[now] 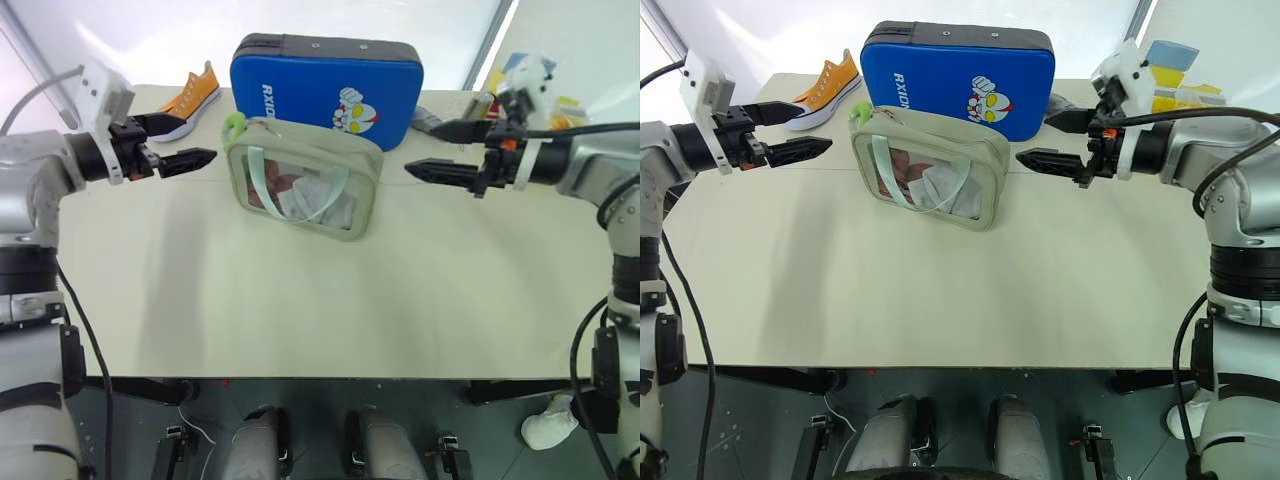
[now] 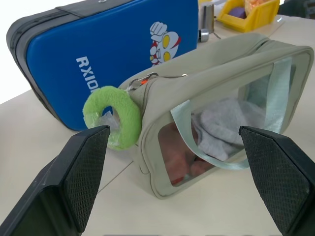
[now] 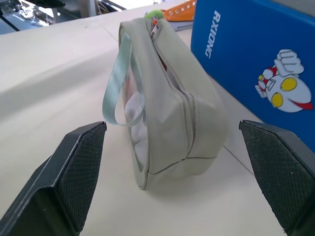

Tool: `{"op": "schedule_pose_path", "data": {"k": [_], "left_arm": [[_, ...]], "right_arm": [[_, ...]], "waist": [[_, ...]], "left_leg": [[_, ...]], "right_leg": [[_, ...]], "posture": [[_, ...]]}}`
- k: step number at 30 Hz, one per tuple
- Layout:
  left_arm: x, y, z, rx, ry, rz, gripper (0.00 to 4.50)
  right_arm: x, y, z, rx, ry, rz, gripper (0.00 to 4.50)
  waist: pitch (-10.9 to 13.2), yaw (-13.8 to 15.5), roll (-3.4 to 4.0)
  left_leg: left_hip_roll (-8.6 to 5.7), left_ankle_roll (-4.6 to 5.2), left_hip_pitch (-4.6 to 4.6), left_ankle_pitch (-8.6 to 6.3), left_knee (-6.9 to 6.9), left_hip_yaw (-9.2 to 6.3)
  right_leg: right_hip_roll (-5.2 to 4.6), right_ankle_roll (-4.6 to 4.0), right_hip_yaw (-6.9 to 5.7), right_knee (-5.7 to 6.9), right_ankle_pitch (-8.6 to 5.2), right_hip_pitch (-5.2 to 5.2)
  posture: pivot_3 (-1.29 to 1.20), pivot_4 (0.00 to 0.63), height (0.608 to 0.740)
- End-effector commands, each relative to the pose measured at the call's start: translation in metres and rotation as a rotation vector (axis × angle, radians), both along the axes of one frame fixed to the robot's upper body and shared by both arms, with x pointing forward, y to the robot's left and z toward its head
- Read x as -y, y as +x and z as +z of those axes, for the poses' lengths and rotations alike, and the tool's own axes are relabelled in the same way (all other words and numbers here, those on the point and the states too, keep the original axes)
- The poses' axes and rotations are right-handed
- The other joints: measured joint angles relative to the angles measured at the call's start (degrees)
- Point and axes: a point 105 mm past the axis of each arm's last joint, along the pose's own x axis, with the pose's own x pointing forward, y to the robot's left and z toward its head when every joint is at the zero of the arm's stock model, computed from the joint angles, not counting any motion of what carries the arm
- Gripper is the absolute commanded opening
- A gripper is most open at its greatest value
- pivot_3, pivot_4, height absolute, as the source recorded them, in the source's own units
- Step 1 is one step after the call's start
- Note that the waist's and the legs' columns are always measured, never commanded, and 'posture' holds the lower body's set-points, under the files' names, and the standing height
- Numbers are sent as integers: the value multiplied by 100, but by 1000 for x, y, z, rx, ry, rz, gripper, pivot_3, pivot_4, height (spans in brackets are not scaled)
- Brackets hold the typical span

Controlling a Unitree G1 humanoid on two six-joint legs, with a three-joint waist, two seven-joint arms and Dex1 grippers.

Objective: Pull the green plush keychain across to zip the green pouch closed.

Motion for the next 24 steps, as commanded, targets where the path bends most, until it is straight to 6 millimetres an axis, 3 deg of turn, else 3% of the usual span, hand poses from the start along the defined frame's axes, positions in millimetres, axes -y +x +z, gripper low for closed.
{"op": "schedule_pose_path", "data": {"k": [1, 8, 15, 19, 24], "left_arm": [[-2, -3, 11, 51, 12, 1, 4487], [-1, -2, 14, 66, 6, 11, 4487], [43, -25, 17, 45, -8, -158, 4487], [65, -41, 12, 41, 0, -225, 4487], [61, -39, 0, 36, -10, -159, 4487]], "right_arm": [[-1, -3, 11, 65, -10, -6, 4500], [-14, 2, 13, 96, -7, 0, 4500], [-58, 29, 19, 153, 18, -24, 4500], [-89, 42, 0, 137, -39, 6, 4500], [-103, 47, -22, 110, -95, 53, 4500]], "waist": [[0, 1, 0], [0, -5, 0], [1, -26, 2], [1, -24, 1], [1, -14, 1]], "left_leg": [[0, -2, -4, 1, 1, -1], [0, -2, -13, 1, 3, -1], [2, -4, -21, 3, 7, 0], [0, -5, -23, 3, 8, -1], [-1, -6, -25, 4, 12, -4]], "right_leg": [[0, 0, 0, 0, 0, -3], [1, 0, 0, 0, 0, -11], [2, 0, 1, 16, 0, -25], [-1, 0, 2, 18, 0, -25], [0, 0, 2, 21, 0, -25]], "posture": [[0, 150, 740], [0, 150, 740], [0, 150, 740], [0, 150, 740], [0, 150, 740]]}}
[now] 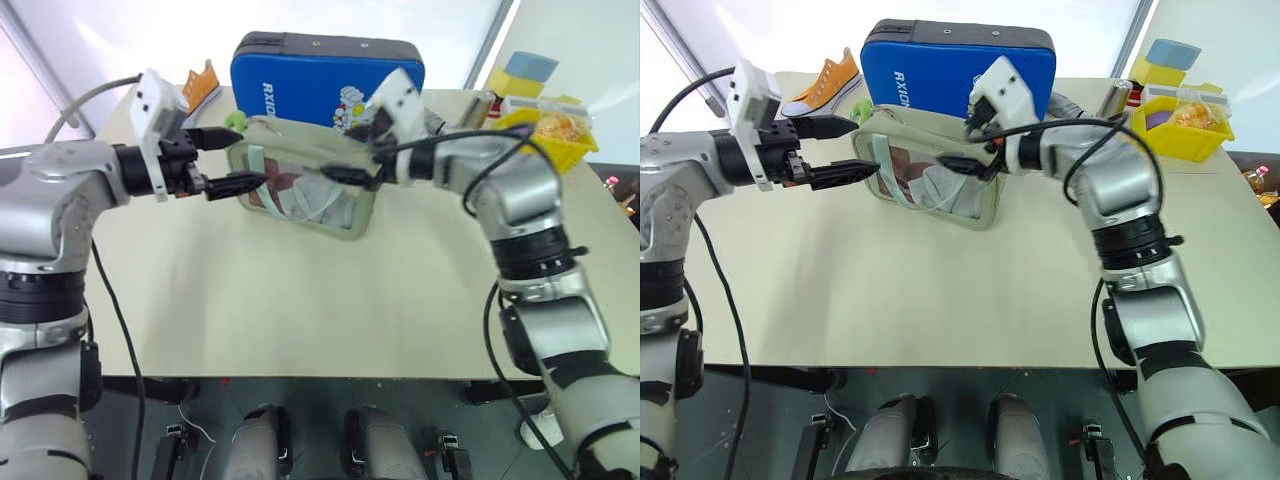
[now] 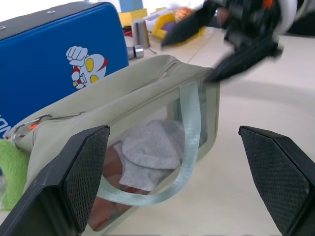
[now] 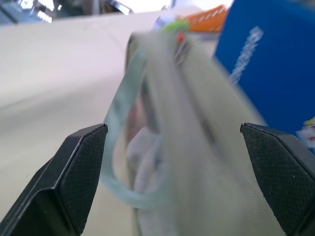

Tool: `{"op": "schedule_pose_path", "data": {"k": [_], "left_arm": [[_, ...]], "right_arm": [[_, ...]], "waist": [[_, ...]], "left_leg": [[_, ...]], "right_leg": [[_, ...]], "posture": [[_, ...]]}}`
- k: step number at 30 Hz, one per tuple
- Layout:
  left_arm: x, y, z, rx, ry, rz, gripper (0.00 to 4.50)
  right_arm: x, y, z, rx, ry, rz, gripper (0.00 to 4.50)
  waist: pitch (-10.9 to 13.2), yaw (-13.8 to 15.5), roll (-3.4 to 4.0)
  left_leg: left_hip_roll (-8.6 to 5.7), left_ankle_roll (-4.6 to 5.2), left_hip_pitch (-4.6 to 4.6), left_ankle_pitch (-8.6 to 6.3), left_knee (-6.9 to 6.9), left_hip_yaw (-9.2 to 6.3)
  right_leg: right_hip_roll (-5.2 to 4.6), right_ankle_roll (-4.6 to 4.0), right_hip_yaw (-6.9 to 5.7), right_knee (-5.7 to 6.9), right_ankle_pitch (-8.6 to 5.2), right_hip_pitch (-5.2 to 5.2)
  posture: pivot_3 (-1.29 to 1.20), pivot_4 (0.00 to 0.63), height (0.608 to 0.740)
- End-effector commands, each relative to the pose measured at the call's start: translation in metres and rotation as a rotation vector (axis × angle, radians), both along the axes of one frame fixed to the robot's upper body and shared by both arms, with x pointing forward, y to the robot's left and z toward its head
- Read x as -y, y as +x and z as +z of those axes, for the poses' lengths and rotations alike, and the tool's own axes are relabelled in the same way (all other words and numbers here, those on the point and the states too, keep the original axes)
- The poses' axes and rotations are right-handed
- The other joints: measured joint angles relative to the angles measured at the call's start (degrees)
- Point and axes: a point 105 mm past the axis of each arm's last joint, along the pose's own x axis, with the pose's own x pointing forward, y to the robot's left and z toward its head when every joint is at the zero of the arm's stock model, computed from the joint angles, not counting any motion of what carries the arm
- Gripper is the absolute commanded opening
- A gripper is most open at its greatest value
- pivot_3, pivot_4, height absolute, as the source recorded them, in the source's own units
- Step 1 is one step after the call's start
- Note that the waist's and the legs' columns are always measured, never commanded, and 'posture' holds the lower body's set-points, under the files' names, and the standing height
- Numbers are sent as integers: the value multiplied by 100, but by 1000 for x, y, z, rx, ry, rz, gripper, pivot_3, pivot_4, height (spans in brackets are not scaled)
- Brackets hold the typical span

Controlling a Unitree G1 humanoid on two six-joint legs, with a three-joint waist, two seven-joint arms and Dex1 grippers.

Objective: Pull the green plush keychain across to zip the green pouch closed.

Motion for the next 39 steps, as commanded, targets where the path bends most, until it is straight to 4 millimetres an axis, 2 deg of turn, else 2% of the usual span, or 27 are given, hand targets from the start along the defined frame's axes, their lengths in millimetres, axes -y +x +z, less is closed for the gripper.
{"op": "schedule_pose_path", "data": {"k": [1, 3, 6, 7, 8, 9, 13, 15, 17, 19, 20, 23, 25, 28, 34, 37, 39], "left_arm": [[-5, -7, 4, 38, -5, 28, 4487], [-6, -9, 4, 36, -12, 35, 4487], [-9, -10, 3, 37, -12, 54, 4500], [-9, -10, 3, 38, -12, 59, 4500], [-10, -10, 3, 39, -13, 61, 4500], [-9, -11, 3, 40, -13, 62, 4500], [-11, -9, 5, 51, -13, 73, 4500], [-15, -7, 6, 55, -12, 90, 4500], [-21, -6, 8, 54, -20, 111, 4500], [-27, -8, 11, 52, -18, 121, 4500], [-31, -9, 12, 51, -16, 129, 4500], [-43, -11, 18, 52, -19, 161, 4500], [-42, -12, 18, 52, -30, 162, 4500], [-32, -15, 14, 46, -33, 136, 4500], [-28, -17, 8, 31, -35, 128, 4500], [-33, -16, 8, 25, -35, 142, 4500], [-38, -14, 8, 21, -32, 156, 4500]], "right_arm": [[0, 0, 8, 52, -21, 19, 4500], [0, 1, 6, 56, -42, 29, 4500], [-2, 2, 6, 62, -53, 45, 3656], [-2, 2, 5, 68, -63, 50, 3251], [-2, 2, 5, 74, -74, 54, 2533], [-2, 3, 3, 83, -89, 57, 2214], [-1, 5, -2, 116, -137, 56, 143], [1, 6, 0, 156, -157, 52, 143], [2, 3, 13, 206, -110, 81, 143], [7, -7, 29, 256, -51, 140, 143], [11, -12, 31, 289, -70, 177, 143], [29, -24, 20, 273, -150, 247, 143], [35, -31, 9, 241, -177, 280, 143], [33, -38, -5, 215, -190, 315, 143], [27, -44, -12, 184, -189, 337, 143], [30, -44, -10, 186, -184, 315, 1106], [37, -44, -6, 198, -195, 285, 2114]], "waist": [[0, 0, 0], [0, 6, 0], [0, -3, 0], [0, -6, 0], [0, -7, 0], [0, -7, 0], [0, -8, 0], [0, -8, 0], [0, -8, 0], [1, -8, -1], [1, -7, 0], [2, 20, 1], [2, 26, 0], [2, 10, -1], [2, -29, 0], [2, -15, 0], [2, -4, 0]], "left_leg": [[-1, 0, 0, 0, 0, 0], [-1, 0, -1, 0, 0, -2], [-1, 0, -3, 0, 0, -3], [-1, 0, -2, 0, 0, -3], [0, 0, -1, 0, 0, -3], [0, 0, -1, 0, 0, -3], [0, 0, -1, 0, 0, -2], [0, -1, -1, 0, 0, -2], [0, -1, -1, 0, 0, -2], [0, -1, -1, 0, 0, -2], [0, -1, -2, 0, 0, -2], [-3, 0, -6, 0, -2, -3], [-4, 2, -6, -2, -3, -5], [-4, 2, -1, -2, -2, -4], [7, -5, 12, 2, -5, -3], [6, -5, 12, 3, -5, -2], [5, -5, 12, 3, -2, -1]], "right_leg": [[0, 0, 0, 1, 0, 0], [-1, 0, 0, 0, 0, 0], [0, 0, -1, 0, 0, 0], [0, 0, -1, 0, 0, 0], [1, 0, -1, 0, 0, 0], [1, 0, -1, 0, 0, 0], [1, 0, -1, 0, 0, 0], [1, 0, -1, 0, 0, 0], [1, 0, -1, 0, 0, 0], [1, 0, -1, 0, 0, 0], [1, 0, -1, 0, 0, -1], [0, 0, -2, -4, 0, -3], [-1, 0, -2, -8, 0, -1], [-1, 0, -2, -14, 0, 7], [7, -1, -1, 0, 0, 7], [5, -1, -1, 0, 0, 7], [4, -1, -1, 0, 0, 8]], "posture": [[0, 150, 740], [0, 150, 740], [0, 150, 740], [0, 150, 740], [0, 150, 740], [0, 150, 740], [0, 150, 740], [0, 150, 740], [0, 150, 740], [0, 150, 740], [0, 150, 740], [0, 150, 740], [0, 150, 740], [0, 150, 740], [0, 150, 740], [0, 150, 740], [0, 150, 740]]}}
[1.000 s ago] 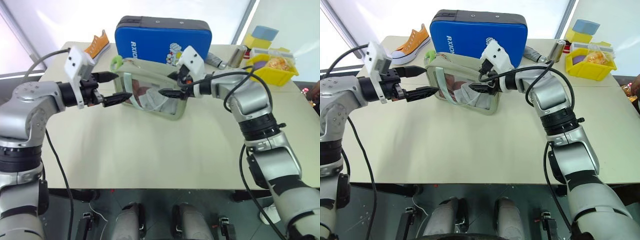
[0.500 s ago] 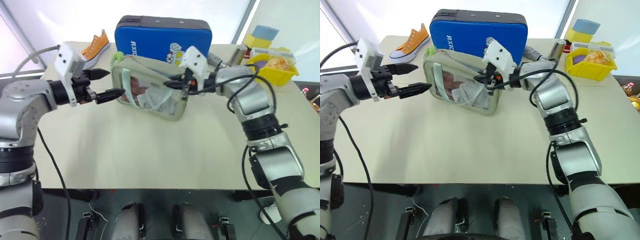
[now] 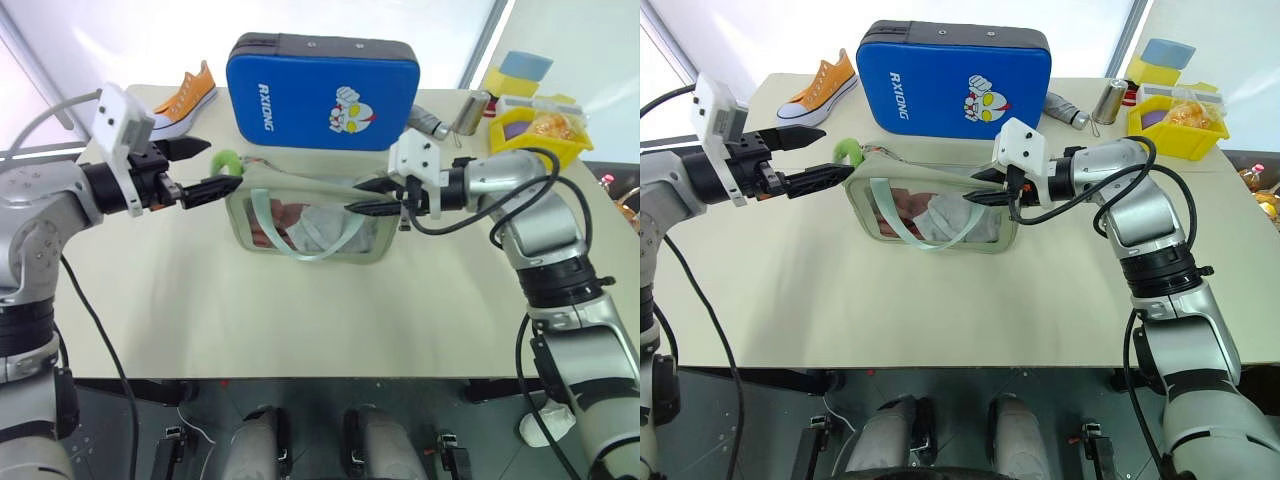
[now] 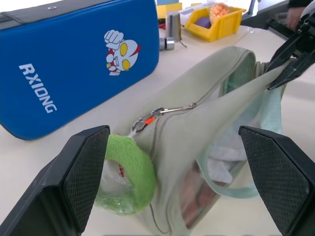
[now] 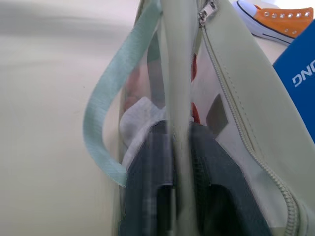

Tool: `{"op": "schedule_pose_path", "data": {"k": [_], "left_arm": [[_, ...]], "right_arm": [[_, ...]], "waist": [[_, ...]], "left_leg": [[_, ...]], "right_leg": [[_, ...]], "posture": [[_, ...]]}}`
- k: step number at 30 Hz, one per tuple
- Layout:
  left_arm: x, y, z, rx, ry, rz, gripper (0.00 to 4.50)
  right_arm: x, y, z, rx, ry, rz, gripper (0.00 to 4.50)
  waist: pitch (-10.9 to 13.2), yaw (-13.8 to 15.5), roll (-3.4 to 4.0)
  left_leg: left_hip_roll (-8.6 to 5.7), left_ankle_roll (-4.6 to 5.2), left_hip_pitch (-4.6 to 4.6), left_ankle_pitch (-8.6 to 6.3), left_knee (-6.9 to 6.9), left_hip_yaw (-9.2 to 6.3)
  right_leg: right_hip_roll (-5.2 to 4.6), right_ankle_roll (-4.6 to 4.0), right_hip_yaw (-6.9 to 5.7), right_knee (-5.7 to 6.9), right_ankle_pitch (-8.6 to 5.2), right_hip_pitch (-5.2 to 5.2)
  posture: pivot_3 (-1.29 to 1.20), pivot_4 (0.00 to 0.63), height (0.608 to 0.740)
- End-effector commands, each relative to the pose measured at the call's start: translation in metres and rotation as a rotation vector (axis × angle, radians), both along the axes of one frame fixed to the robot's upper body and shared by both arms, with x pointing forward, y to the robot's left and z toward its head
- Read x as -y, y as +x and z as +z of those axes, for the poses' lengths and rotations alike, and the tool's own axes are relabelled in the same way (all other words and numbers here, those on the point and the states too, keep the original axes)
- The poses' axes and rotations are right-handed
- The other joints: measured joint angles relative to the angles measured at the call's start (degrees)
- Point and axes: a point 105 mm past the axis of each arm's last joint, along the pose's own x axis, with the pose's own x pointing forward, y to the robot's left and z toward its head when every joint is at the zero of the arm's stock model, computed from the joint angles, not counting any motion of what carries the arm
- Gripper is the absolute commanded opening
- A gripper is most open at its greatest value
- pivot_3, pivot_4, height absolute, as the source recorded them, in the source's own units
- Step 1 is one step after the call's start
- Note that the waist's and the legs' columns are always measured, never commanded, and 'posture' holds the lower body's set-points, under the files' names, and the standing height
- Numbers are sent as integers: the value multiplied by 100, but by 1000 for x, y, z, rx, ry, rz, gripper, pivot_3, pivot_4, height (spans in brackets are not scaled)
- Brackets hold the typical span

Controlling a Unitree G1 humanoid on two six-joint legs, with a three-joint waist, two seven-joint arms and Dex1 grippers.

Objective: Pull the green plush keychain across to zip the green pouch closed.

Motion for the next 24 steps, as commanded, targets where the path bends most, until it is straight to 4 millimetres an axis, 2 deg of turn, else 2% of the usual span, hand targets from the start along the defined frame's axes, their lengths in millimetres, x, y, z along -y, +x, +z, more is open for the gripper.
{"op": "schedule_pose_path", "data": {"k": [1, 5, 8, 11, 14, 16, 18, 20, 24], "left_arm": [[-13, -1, 10, 36, 12, 36, 4500], [-39, 8, 9, 40, 25, 125, 4500], [-55, 13, 10, 45, 27, 171, 4500], [-62, 21, 7, 42, 28, 188, 4500], [-59, 30, -1, 31, 41, 172, 4500], [-56, 36, -5, 26, 45, 162, 4500], [-50, 43, -10, 25, 47, 153, 4500], [-42, 49, -14, 27, 50, 130, 4500], [-37, 64, -19, 27, 12, 143, 4500]], "right_arm": [[10, -8, 21, 59, 21, -21, 2594], [25, -20, 32, 58, 13, -63, 2594], [32, -25, 31, 40, 5, -93, 2594], [33, -28, 20, 13, 0, -105, 2594], [28, -25, 8, -4, -1, -107, 2594], [25, -23, 4, -8, 1, -103, 2081], [21, -24, 1, -18, 1, -82, 1275], [18, -28, -2, -29, -4, -58, 205], [14, -33, -6, -40, -18, -29, 88]], "waist": [[0, 6, 0], [0, 34, 0], [-1, 29, -1], [-1, 27, -2], [-1, 25, -2], [-1, 27, -2], [-1, 34, -2], [-2, 32, -3], [-3, 33, -4]], "left_leg": [[0, 0, 0, 0, 0, 0], [-4, 1, -2, 0, 0, -1], [-4, 1, -2, -1, 0, 0], [-2, 1, 0, -1, 0, 0], [-2, 1, -1, -1, 0, 3], [-3, 1, 0, -1, 0, 3], [-3, 1, -1, -1, 0, 3], [-3, 1, -1, -1, 1, 3], [-3, 1, -3, 0, 4, 2]], "right_leg": [[0, 0, 0, 0, 0, 0], [-3, 0, -1, -1, 0, 0], [-3, 0, -1, -3, 0, 0], [-1, -1, -1, -1, 0, 0], [-1, 0, -1, -2, 0, 0], [-1, 0, -1, -2, 0, 0], [0, 0, -1, -2, 0, 0], [0, 0, -1, -2, 0, 0], [1, 0, -2, -1, 0, 1]], "posture": [[0, 150, 740], [0, 150, 740], [0, 150, 740], [0, 150, 740], [0, 150, 740], [0, 150, 740], [0, 150, 740], [0, 150, 740], [0, 150, 740]]}}
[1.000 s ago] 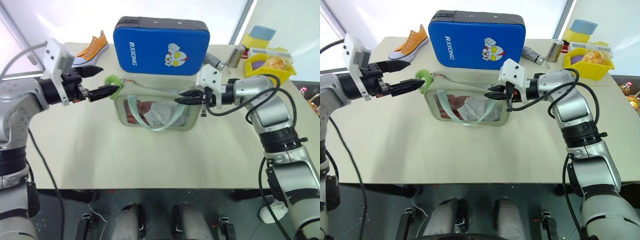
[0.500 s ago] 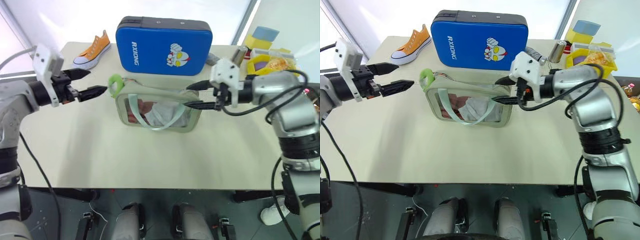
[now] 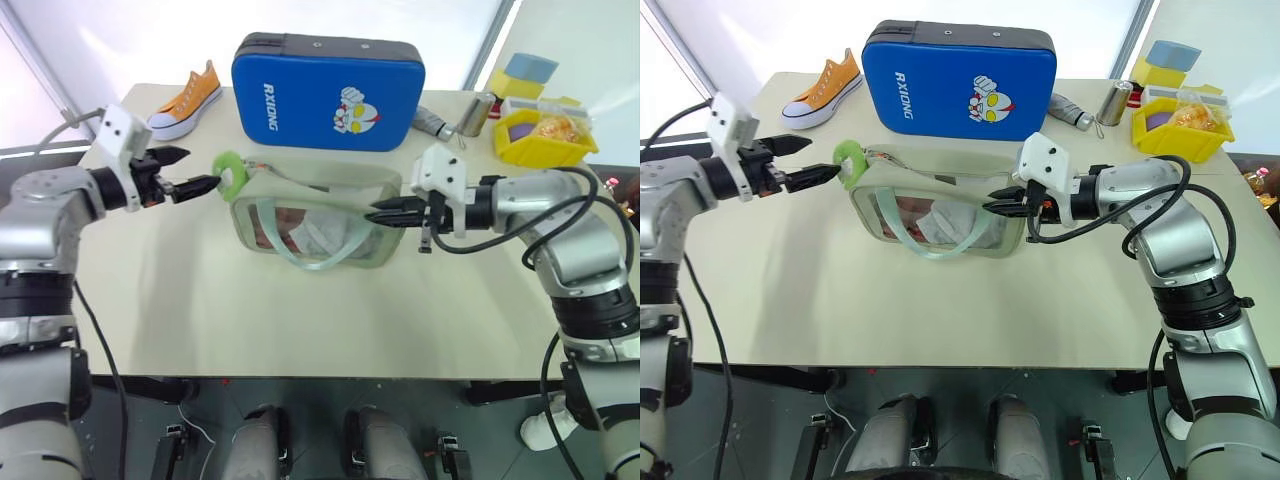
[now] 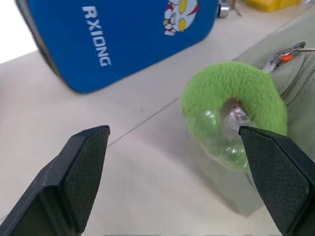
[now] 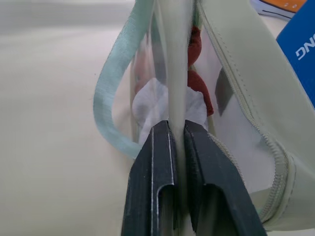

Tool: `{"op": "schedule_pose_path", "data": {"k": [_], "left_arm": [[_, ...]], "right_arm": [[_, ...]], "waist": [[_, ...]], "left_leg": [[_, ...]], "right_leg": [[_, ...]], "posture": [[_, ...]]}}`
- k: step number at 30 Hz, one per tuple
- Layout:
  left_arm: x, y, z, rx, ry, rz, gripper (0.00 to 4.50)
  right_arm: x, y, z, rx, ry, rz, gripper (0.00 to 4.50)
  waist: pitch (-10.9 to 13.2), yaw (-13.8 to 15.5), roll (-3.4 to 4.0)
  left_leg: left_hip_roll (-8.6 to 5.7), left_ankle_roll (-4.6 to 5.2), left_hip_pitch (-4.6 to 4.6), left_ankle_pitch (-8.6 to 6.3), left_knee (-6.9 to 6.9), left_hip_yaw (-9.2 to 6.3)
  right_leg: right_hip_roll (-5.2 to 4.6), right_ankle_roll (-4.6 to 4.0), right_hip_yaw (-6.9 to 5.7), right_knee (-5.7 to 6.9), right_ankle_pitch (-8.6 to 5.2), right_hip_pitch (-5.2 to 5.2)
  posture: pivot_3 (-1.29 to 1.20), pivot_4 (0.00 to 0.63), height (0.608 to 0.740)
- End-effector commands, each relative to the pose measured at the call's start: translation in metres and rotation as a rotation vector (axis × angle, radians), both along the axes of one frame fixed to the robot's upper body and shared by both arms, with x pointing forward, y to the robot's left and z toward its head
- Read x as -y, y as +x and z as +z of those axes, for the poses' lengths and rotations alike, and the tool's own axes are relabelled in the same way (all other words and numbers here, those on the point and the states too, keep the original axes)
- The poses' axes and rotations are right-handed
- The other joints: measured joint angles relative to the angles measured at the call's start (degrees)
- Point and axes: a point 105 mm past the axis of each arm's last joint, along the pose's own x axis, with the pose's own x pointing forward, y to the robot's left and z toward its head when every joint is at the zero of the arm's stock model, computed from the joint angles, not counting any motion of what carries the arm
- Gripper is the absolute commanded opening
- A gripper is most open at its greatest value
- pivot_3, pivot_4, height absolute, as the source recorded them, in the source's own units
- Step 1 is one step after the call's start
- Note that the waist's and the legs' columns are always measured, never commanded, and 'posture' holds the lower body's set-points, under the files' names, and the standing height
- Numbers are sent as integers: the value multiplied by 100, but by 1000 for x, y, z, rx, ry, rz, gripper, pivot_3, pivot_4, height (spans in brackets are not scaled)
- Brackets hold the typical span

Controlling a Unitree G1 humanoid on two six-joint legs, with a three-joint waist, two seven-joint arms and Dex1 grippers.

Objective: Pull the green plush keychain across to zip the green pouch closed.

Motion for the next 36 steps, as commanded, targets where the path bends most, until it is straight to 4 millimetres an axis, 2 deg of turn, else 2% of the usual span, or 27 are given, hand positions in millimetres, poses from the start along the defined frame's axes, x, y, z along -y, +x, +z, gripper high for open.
{"op": "schedule_pose_path", "data": {"k": [1, 7, 9, 10, 17, 19, 21, 24, 26, 28, 31, 35, 36], "left_arm": [[2, 10, 13, 68, -8, 14, 4500], [12, 17, 5, 61, -7, -17, 4500], [12, 16, 4, 58, -7, -23, 3973], [13, 16, 4, 57, -8, -28, 3636], [12, 11, 3, 46, -23, -40, 35], [14, 11, 8, 55, -30, -38, 35], [20, 7, 21, 74, -44, -75, 35], [42, -8, 46, 92, -80, -197, 35], [58, -18, 52, 95, -60, -282, 35], [80, -28, 48, 90, 17, -369, 35], [101, -27, 36, 100, 105, -399, 35], [109, -15, 27, 138, 175, -364, 35], [107, -10, 30, 168, 180, -334, 335]], "right_arm": [[-8, -9, 3, 22, -9, 56, 88], [-10, -10, 3, 25, -7, 56, 88], [-10, -10, 3, 28, -5, 53, 0], [-11, -9, 4, 31, -4, 52, 0], [-11, -4, 7, 46, 8, 37, 0], [-12, -3, 7, 51, 10, 33, 0], [-11, -2, 7, 57, 11, 27, 0], [-11, 2, 9, 69, 14, 18, 0], [-12, 3, 11, 77, 19, 12, 0], [-14, 4, 12, 82, 24, 9, 0], [-15, 5, 11, 85, 28, 7, 0], [-17, 5, 11, 82, 35, 1, 0], [-16, 5, 10, 81, 36, -2, 0]], "waist": [[0, -15, 0], [0, -23, 0], [0, -22, 0], [0, -23, 0], [0, -24, 0], [0, -27, 0], [0, -25, 0], [0, -16, 0], [0, -19, 0], [0, -24, 1], [-1, -21, 2], [-1, -33, 2], [-1, -36, 2]], "left_leg": [[1, 0, 0, 0, 0, -1], [3, 0, 2, 0, 0, 0], [3, 0, 2, 0, 0, 0], [3, 0, 2, 0, 0, 0], [3, 0, 2, 0, 0, 0], [3, 0, 2, 0, 0, 0], [3, 0, 2, 0, 0, 0], [3, 0, 0, 0, 1, -2], [3, 0, 0, 0, 1, -2], [3, -1, 0, 0, 1, -2], [3, -1, 5, 1, 1, -2], [3, -1, 17, 0, 0, 0], [3, 0, 17, 0, 0, 0]], "right_leg": [[2, 0, 0, 0, 0, 0], [3, 0, 0, 1, 0, 0], [3, 0, 0, 1, 0, 0], [3, 0, 0, 1, 0, 0], [3, 0, 0, 1, 0, 0], [3, 0, 1, 1, 0, 0], [3, 0, 0, 1, 0, 0], [3, 0, 0, 1, 0, 0], [3, 0, 0, 1, 0, 0], [2, 0, 1, 1, 0, 0], [4, 0, 2, 2, 0, 3], [6, 0, 3, 1, 0, 15], [7, 0, 4, 1, 0, 14]], "posture": [[0, 150, 740], [0, 150, 740], [0, 150, 740], [0, 150, 740], [0, 150, 740], [0, 150, 740], [0, 150, 740], [0, 150, 740], [0, 150, 740], [0, 150, 740], [0, 150, 740], [0, 150, 740], [0, 150, 740]]}}
